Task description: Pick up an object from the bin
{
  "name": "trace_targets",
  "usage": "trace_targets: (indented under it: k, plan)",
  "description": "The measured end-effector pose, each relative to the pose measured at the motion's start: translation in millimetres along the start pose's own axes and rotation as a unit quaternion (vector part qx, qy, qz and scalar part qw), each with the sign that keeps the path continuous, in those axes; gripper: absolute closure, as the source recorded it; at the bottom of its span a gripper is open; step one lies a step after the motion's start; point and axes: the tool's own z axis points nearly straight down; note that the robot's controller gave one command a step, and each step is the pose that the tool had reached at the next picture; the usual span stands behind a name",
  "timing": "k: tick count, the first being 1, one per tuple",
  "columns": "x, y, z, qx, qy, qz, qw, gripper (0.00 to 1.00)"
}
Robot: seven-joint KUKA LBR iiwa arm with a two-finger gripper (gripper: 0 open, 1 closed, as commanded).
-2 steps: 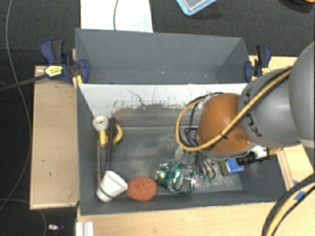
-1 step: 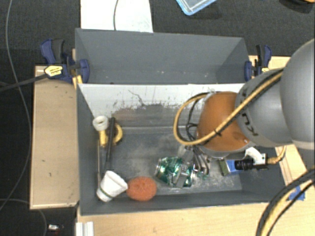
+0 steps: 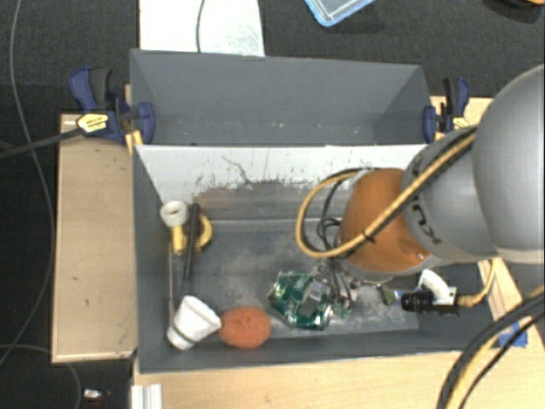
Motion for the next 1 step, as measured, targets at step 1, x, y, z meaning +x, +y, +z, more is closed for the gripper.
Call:
trace_targets:
  k: [1]
  plan:
    - [0.0, 0.0, 0.1, 0.000, 0.0001, 0.001, 1.0000, 1.00]
